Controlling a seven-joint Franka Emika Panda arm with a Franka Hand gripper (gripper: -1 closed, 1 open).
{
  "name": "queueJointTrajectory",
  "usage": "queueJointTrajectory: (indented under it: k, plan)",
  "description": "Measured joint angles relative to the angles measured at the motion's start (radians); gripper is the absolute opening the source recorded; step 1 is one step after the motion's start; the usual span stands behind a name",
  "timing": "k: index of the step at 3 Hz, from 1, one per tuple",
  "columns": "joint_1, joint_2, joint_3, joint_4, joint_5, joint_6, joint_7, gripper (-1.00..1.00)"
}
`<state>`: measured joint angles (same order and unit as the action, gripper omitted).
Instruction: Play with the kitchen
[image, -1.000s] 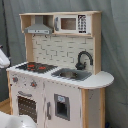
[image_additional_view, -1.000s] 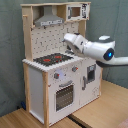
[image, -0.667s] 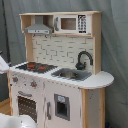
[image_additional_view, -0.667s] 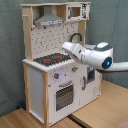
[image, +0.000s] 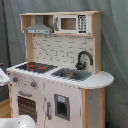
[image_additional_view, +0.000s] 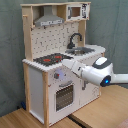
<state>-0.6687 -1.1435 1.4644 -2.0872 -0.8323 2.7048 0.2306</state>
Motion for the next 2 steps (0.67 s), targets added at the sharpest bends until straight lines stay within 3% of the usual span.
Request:
queueJointTrajectory:
  k: [2]
  plan:
    - [0.135, -0.006, 0.027, -0.106, -0.004, -0.103, 0.003, 1.0]
